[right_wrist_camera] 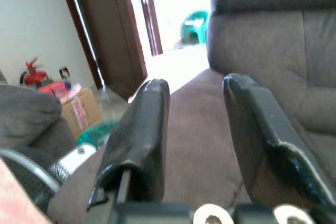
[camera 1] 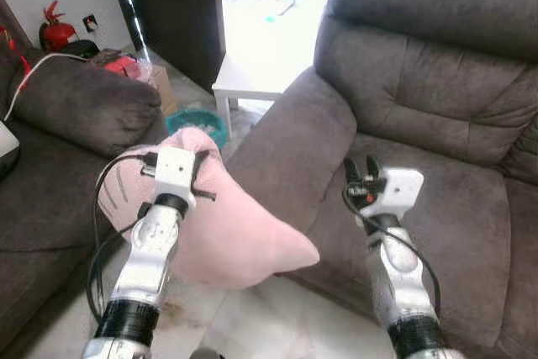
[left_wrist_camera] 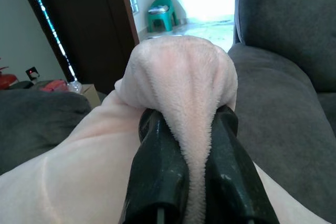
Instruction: Move the pillow to the sofa from floor
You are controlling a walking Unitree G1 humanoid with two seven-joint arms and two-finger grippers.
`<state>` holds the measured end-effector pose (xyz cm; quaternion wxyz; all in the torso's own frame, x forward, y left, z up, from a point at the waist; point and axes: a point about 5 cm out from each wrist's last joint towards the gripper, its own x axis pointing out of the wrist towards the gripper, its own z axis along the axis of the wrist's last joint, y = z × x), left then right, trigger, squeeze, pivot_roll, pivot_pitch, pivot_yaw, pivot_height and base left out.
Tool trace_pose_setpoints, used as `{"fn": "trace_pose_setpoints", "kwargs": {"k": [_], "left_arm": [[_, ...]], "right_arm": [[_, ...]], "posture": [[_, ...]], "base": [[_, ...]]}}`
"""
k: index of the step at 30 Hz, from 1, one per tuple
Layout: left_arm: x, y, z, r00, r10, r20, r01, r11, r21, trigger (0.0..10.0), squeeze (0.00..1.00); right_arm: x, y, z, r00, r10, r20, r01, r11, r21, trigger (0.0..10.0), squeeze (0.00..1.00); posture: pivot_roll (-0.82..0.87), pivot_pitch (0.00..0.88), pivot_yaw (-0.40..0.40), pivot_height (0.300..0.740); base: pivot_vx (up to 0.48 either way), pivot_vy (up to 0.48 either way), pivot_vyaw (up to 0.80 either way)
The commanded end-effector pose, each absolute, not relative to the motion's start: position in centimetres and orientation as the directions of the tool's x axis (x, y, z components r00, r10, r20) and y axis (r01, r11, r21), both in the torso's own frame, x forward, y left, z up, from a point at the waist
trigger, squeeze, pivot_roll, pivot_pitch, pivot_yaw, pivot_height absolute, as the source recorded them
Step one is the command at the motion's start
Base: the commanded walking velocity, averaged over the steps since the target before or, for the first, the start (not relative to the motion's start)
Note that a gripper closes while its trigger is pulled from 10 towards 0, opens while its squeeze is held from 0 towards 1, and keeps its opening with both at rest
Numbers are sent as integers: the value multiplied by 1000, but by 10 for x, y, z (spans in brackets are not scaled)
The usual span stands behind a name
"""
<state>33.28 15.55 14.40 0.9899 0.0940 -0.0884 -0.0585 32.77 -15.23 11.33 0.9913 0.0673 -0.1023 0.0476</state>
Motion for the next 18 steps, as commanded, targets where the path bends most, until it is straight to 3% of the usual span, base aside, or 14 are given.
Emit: {"fn": "trace_pose_setpoints", "kwargs": {"k": [1, 18], "left_arm": [[341, 151, 174, 942, -136, 307, 77, 977, 199, 10000, 0], [362, 147, 172, 943, -127, 307, 68, 978, 197, 10000, 0]], "right_arm": [[331, -156, 115, 975, 70, 209, -98, 987, 125, 10000, 0], [348, -174, 133, 966, 8, 260, -38, 993, 111, 10000, 0]], "posture": [[107, 0, -6, 694], [85, 0, 6, 694]], "base": [[0, 0, 0], [0, 0, 0]]}}
